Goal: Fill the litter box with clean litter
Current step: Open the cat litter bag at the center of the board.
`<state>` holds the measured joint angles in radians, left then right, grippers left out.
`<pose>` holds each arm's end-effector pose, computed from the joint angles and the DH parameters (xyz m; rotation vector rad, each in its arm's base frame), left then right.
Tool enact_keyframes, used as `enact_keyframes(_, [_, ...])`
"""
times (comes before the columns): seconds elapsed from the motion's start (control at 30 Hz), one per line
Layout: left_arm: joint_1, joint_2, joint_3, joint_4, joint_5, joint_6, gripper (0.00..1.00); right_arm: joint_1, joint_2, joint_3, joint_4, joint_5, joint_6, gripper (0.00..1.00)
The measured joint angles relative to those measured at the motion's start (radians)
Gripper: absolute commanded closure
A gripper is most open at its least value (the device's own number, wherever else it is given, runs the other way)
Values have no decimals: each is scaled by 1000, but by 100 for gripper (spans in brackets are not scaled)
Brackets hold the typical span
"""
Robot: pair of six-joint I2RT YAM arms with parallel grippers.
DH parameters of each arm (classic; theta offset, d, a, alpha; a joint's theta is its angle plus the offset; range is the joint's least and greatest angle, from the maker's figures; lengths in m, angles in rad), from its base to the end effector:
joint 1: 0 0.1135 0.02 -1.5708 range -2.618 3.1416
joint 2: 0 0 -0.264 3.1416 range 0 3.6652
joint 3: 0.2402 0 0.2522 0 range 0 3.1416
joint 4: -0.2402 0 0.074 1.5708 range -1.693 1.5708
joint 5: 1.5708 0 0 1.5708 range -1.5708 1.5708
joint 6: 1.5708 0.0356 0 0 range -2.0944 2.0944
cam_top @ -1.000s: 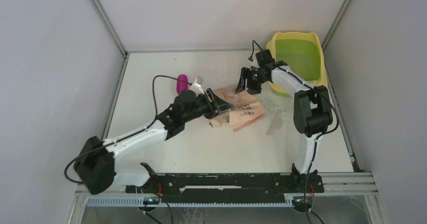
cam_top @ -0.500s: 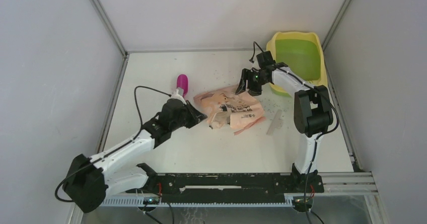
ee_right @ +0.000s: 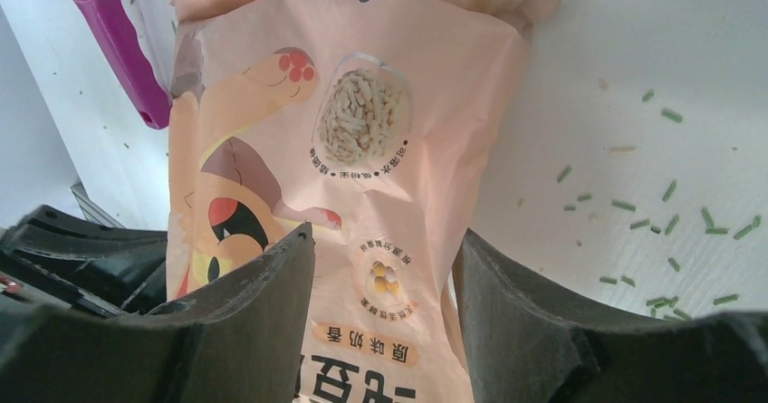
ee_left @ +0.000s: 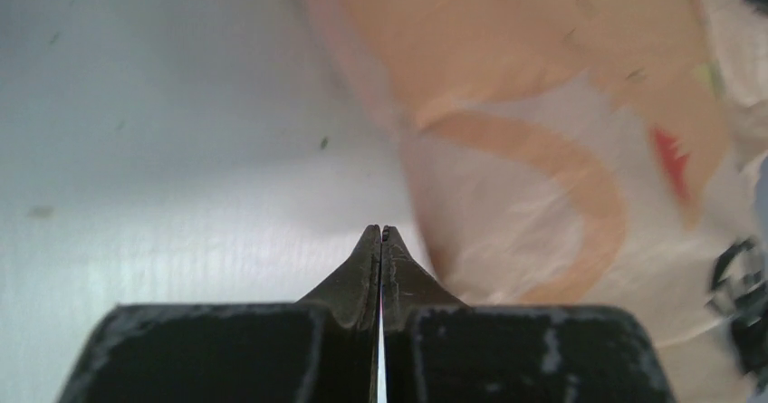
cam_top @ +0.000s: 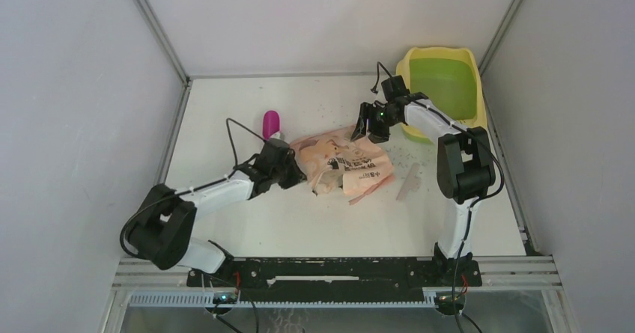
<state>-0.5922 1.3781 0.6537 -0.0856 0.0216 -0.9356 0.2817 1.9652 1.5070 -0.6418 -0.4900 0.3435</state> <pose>0.2221 -0.1504 0.1758 -0.4187 2.4783 -0.7148 0.3945 0.1316 0.2087 -0.0790 2.7251 0.8481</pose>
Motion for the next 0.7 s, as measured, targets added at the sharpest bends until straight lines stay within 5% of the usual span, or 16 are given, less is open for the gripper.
enact_keyframes(0.3, [4,293,279,-7,86,86,100,4,5,37,-16,14,-7,37])
enact_keyframes(0.7, [-50,385,299,-11,167,100,100,17,149,202,-26,13,-8,38])
